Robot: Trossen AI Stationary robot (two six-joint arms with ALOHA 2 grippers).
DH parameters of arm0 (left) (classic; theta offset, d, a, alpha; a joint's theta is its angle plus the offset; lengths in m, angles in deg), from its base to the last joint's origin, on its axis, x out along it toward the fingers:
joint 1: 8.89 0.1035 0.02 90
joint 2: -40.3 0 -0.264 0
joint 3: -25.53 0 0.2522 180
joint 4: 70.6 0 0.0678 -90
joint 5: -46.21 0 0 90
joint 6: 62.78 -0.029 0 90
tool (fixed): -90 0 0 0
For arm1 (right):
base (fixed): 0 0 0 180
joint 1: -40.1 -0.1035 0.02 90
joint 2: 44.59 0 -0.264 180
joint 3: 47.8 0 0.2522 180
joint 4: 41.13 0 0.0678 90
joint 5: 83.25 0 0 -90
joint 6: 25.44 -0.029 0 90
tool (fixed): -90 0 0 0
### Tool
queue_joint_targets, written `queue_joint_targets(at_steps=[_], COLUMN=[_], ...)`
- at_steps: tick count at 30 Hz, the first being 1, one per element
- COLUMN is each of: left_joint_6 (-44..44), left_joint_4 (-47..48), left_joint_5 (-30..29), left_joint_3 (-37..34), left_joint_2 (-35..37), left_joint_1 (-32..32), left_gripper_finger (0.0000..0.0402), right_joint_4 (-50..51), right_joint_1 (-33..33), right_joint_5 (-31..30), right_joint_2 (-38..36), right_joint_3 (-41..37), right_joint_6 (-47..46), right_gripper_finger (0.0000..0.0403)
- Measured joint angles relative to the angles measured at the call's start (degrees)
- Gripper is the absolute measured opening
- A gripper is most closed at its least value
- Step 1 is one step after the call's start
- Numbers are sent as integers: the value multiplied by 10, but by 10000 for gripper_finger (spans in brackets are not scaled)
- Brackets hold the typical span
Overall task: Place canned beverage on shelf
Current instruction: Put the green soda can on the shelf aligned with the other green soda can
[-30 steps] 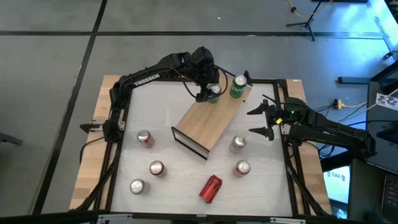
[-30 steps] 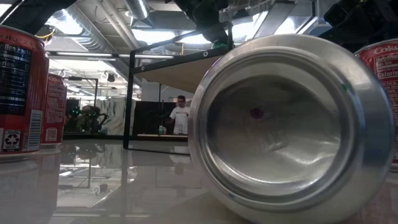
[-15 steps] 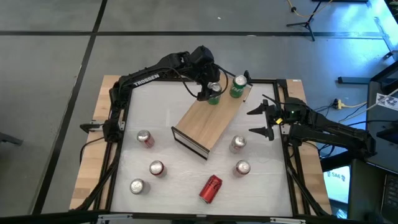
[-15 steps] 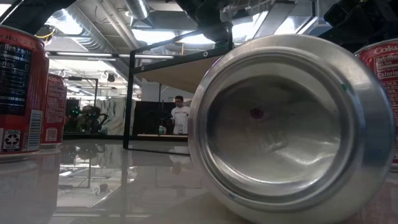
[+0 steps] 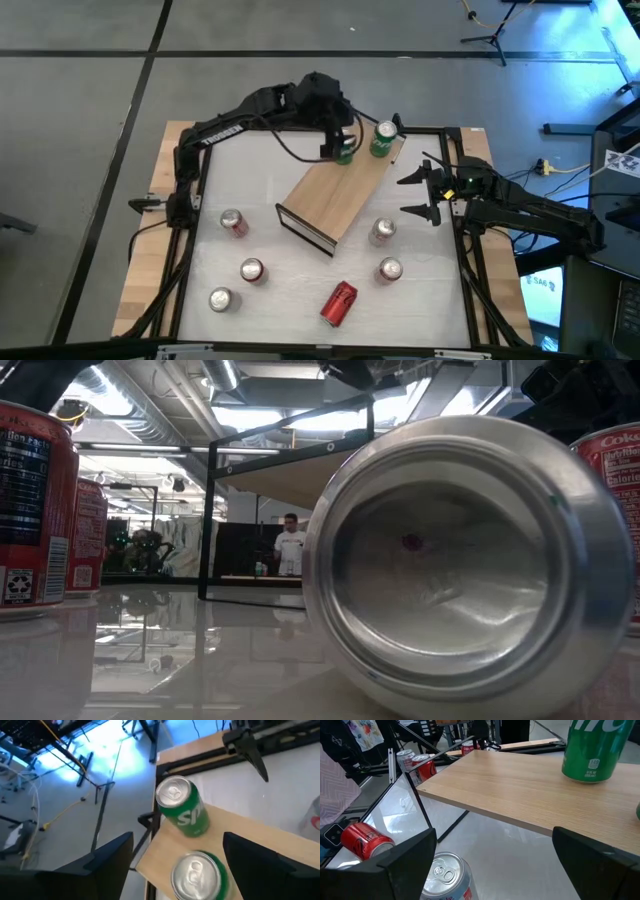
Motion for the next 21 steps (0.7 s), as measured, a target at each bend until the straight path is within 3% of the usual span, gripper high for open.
queue_joint_targets(at_steps=[4, 8, 14, 17, 21], left_joint_6=[52, 191, 349, 388, 413], left_joint_4=[62, 128, 136, 133, 121], left_joint_5=[-24, -37, -105, -157, -168], left_joint_3=[0, -5, -61, -101, -159], left_joint_2=[6, 6, 6, 7, 6], left_joint_1=[-31, -56, -101, -122, -140], left_gripper_finger=[298, 298, 298, 298, 298], right_joint_4=[0, 0, 0, 0, 0], right_joint_1=[0, 0, 0, 0, 0], right_joint_5=[0, 0, 0, 0, 0], right_joint_2=[0, 0, 0, 0, 0], right_joint_3=[0, 0, 0, 0, 0], right_joint_6=[0, 0, 0, 0, -2], right_gripper_finger=[392, 392, 392, 392, 392])
